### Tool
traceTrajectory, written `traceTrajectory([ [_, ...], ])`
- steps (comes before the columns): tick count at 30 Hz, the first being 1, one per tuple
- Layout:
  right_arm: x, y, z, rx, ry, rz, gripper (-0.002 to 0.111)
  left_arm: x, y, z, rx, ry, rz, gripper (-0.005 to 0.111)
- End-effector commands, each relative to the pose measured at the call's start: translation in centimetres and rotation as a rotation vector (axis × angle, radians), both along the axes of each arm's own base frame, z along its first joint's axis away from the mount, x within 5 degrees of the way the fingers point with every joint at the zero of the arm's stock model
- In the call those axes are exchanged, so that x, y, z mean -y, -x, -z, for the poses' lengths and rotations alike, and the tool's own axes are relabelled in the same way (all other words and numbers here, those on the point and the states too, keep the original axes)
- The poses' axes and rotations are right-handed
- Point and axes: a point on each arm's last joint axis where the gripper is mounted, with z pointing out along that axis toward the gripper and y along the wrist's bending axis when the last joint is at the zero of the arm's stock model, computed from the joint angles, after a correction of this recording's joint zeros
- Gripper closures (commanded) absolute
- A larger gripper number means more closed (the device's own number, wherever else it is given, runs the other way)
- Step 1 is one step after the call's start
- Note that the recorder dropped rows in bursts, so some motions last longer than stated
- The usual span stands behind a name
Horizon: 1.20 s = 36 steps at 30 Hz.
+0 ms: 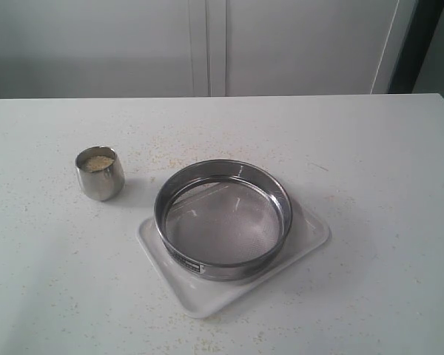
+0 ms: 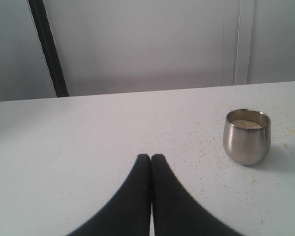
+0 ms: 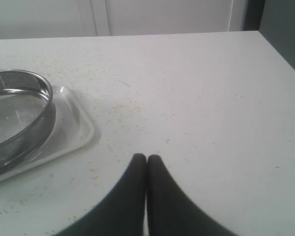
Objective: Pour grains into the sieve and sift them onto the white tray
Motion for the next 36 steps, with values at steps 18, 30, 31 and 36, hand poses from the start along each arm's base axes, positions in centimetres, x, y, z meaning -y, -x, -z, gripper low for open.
traceTrajectory([
  [18,0.0,0.0,0.0,0.014,-0.001,0.003,0.108,-0.1,0.3,-2.6,0.31,-0.008,-0.011,0.107],
  [30,0.0,0.0,0.0,0.014,-0.001,0.003,0.108,-0.2,0.2,-2.9,0.335,-0.007,-0.014,0.107],
  [31,0.0,0.0,0.0,0.014,-0.001,0.003,0.108,-0.2,0.1,-3.0,0.334,-0.007,-0.015,0.107],
  [36,0.0,0.0,0.0,0.014,-0.001,0.003,0.108,-0.2,-0.5,-3.2,0.342,-0.008,-0.02,0.107],
])
